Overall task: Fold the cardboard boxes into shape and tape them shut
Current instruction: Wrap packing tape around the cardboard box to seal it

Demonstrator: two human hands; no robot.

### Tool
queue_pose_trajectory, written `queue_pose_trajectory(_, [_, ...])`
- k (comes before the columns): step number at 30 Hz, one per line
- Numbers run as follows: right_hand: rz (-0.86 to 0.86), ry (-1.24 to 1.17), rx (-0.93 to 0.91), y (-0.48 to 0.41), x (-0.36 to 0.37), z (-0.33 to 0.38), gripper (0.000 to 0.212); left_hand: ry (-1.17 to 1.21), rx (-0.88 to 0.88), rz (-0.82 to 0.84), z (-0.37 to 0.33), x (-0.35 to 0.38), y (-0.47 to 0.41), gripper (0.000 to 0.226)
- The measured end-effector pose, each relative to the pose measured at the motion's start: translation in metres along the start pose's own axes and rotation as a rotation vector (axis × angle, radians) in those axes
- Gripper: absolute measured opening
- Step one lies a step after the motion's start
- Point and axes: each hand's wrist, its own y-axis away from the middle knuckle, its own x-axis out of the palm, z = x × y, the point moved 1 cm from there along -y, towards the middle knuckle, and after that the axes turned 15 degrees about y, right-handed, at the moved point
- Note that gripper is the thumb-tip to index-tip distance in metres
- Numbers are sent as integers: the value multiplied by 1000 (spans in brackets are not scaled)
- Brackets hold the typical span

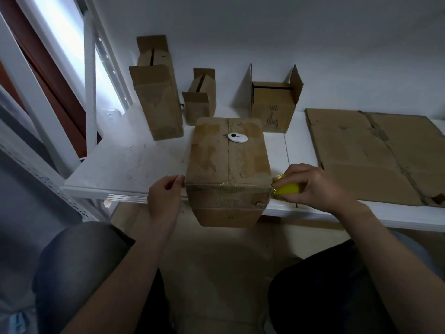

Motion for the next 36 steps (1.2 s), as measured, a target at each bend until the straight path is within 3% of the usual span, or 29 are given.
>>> queue_pose_trajectory(3, [-10,16,5,-1,2,-1,32,-229,195,-67,-6,11,10,18])
queue_pose_trajectory(10, [-51,20,-18,-1,7,-2,32,-483,185,-68,-13,14,14,24])
queue_pose_trajectory(17, [-55,23,-32,-1,8,-3,34,-517,132,-4,-13,11,12,20])
queue_pose_trajectory(21, [-66,22,-32,0,10,-4,34,-349,-16,81,-10,8,5,33])
queue_pose_trajectory(27, [-78,17,-27,0,11,-5,36,-378,-87,45,-5,11,3,43])
queue_pose_trajectory(29, [-74,18,-32,-1,11,-4,36,-482,30,15,-9,9,5,39])
queue_pose_trajectory(32, [-62,40,-47,-2,11,0,37,-522,454,87,-24,20,24,44])
queue_pose_trajectory(36, [-57,37,-21,0,9,1,37,-591,689,612,-35,69,72,56])
